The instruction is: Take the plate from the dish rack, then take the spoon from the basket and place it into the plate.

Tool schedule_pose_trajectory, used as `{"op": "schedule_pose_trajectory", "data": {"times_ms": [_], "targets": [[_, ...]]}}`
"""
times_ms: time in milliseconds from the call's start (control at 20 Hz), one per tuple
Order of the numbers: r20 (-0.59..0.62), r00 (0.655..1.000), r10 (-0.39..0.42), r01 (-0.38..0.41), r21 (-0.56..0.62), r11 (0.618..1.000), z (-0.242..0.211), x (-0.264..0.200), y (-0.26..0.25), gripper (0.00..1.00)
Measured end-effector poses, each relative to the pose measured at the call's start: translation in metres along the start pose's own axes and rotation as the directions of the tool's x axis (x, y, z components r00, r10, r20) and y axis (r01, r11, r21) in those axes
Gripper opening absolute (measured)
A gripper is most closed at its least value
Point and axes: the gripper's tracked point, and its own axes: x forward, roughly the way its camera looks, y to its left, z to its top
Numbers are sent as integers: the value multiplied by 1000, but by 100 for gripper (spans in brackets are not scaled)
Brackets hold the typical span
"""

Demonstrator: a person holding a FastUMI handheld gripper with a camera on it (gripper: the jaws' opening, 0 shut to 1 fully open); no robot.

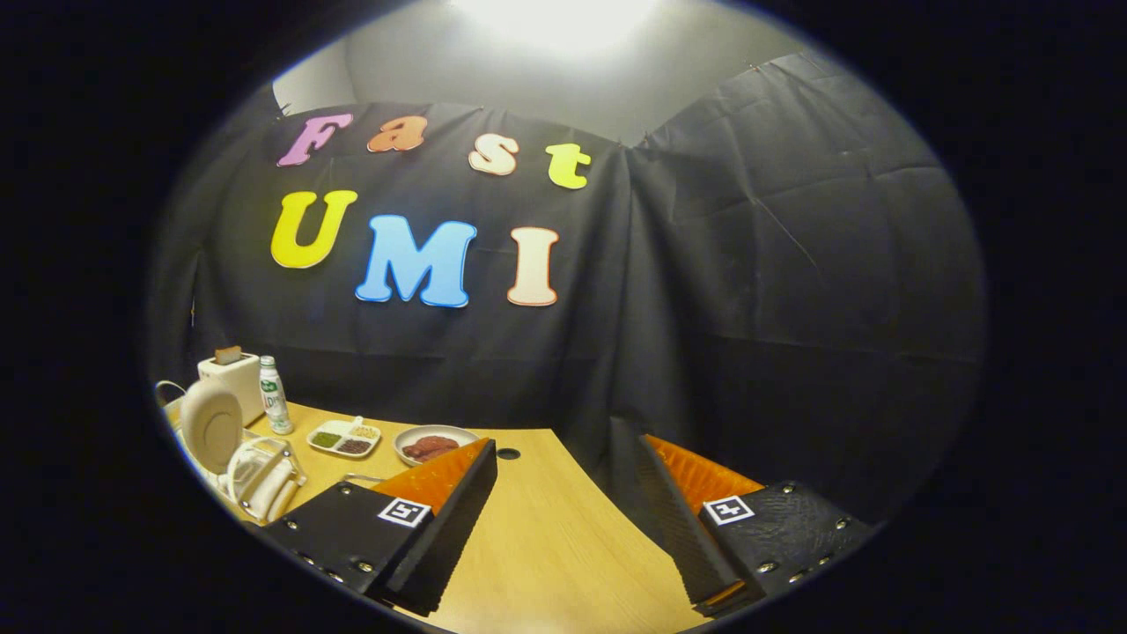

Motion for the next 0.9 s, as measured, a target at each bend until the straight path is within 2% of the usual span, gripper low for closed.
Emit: {"op": "schedule_pose_trajectory", "data": {"times_ms": [250,600,750,900], "targets": [[9,992,128,-128,17,992,35,-46,102,97],[-21,944,329,-326,81,942,52,-101,258,97],[-67,925,375,-364,130,922,42,-114,306,97],[-149,911,385,-361,165,918,20,-116,341,97]]}}
